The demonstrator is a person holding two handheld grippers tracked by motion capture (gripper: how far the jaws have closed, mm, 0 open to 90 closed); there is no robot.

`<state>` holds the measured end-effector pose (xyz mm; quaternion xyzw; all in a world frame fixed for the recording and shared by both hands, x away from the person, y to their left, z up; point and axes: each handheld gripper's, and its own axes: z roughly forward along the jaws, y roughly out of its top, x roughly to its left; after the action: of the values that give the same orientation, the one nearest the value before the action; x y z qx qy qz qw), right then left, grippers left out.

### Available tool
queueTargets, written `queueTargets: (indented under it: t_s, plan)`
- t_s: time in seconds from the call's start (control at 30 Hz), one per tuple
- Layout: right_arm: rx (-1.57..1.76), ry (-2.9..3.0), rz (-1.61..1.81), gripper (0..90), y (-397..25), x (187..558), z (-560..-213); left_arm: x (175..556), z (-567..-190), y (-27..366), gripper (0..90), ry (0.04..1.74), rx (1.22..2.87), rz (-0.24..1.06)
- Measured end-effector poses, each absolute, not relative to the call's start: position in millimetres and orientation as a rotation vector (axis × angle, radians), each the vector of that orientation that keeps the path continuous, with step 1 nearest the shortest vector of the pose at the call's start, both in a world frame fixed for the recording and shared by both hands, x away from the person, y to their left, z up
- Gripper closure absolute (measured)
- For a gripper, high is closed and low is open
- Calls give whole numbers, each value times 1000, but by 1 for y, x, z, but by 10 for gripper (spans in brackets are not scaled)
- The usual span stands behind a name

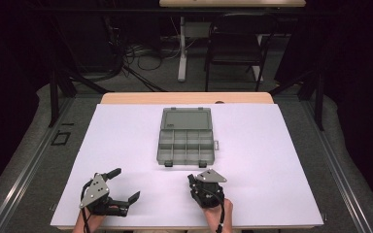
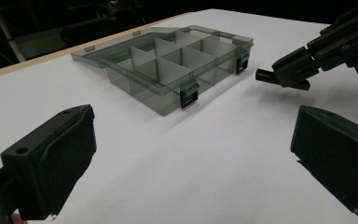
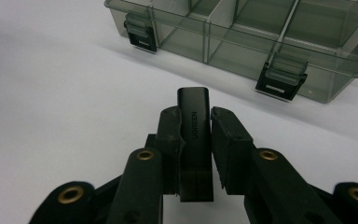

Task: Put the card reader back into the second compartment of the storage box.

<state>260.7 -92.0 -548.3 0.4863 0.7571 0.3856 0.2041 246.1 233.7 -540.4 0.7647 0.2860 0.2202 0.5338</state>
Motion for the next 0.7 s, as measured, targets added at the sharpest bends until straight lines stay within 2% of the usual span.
queueTargets:
  t_s: [0.7]
  plan:
    - [1281, 2154, 1109, 735, -110, 266, -534, 246, -540, 234, 3, 685, 1824, 529]
